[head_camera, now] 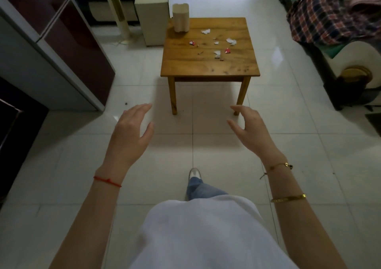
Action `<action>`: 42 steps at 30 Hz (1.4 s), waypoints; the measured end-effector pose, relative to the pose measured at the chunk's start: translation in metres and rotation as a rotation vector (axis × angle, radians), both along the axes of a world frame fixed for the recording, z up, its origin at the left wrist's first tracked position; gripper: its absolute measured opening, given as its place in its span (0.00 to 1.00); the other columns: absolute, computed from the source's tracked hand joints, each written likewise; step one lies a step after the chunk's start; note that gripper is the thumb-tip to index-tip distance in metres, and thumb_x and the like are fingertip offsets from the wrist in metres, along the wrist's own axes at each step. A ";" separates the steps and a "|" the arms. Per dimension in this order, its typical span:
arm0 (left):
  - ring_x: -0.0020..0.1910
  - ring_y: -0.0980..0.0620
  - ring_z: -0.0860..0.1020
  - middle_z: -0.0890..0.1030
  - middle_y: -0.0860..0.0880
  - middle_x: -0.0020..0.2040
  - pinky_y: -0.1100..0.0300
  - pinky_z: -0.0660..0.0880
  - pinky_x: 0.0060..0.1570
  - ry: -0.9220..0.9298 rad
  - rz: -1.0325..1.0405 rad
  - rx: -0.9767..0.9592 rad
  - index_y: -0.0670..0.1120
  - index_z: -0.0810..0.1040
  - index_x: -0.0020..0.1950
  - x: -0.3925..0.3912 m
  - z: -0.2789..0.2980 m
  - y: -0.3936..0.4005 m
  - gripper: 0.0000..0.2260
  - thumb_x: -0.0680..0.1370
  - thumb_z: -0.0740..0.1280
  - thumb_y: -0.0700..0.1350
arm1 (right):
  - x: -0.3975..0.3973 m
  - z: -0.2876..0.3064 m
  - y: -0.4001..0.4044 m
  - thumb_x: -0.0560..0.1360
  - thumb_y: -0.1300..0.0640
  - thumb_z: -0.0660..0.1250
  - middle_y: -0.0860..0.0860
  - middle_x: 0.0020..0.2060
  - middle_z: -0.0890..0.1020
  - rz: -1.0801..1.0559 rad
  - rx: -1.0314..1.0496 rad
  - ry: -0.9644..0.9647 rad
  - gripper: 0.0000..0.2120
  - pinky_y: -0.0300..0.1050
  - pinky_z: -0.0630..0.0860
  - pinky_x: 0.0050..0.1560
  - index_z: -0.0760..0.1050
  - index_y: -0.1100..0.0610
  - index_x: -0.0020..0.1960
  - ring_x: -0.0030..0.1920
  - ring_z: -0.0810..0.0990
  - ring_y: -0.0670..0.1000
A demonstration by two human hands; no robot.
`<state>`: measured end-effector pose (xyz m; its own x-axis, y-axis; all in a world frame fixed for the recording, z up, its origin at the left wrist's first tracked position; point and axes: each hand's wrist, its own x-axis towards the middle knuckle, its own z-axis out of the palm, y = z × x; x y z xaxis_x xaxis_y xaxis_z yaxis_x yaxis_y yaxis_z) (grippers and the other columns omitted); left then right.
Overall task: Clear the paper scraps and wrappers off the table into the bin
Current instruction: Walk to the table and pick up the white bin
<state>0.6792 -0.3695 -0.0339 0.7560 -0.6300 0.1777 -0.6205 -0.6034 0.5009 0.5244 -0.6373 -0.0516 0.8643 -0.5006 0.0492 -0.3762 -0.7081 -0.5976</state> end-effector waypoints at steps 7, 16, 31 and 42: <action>0.70 0.48 0.70 0.73 0.46 0.69 0.44 0.66 0.70 0.009 0.034 -0.039 0.46 0.68 0.72 0.126 0.016 -0.087 0.21 0.79 0.62 0.44 | 0.138 0.021 -0.093 0.77 0.52 0.65 0.53 0.64 0.76 0.027 -0.025 -0.040 0.20 0.47 0.66 0.69 0.70 0.57 0.68 0.67 0.70 0.52; 0.66 0.48 0.72 0.74 0.47 0.68 0.48 0.70 0.66 0.046 0.035 -0.024 0.46 0.69 0.72 0.261 -0.014 -0.170 0.21 0.79 0.63 0.44 | 0.266 0.000 -0.180 0.77 0.54 0.66 0.52 0.63 0.77 -0.002 0.022 0.002 0.20 0.47 0.66 0.67 0.71 0.57 0.67 0.66 0.70 0.51; 0.68 0.50 0.70 0.74 0.48 0.68 0.51 0.69 0.68 0.062 -0.096 0.014 0.46 0.69 0.72 0.541 -0.018 -0.335 0.21 0.79 0.62 0.46 | 0.515 -0.009 -0.316 0.78 0.50 0.64 0.49 0.62 0.76 -0.118 0.004 -0.004 0.19 0.43 0.66 0.65 0.69 0.54 0.67 0.65 0.70 0.48; 0.70 0.49 0.69 0.73 0.47 0.70 0.50 0.69 0.69 0.165 -0.050 0.094 0.47 0.67 0.73 0.642 -0.037 -0.420 0.21 0.80 0.61 0.47 | 0.611 -0.030 -0.381 0.78 0.51 0.63 0.48 0.63 0.75 -0.157 0.078 0.063 0.20 0.51 0.69 0.66 0.69 0.53 0.68 0.65 0.70 0.48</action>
<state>1.3209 -0.7898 -0.0711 0.7376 -0.6752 -0.0075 -0.5649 -0.6231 0.5410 1.1354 -1.0180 -0.0820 0.7751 -0.6301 -0.0466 -0.5170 -0.5901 -0.6201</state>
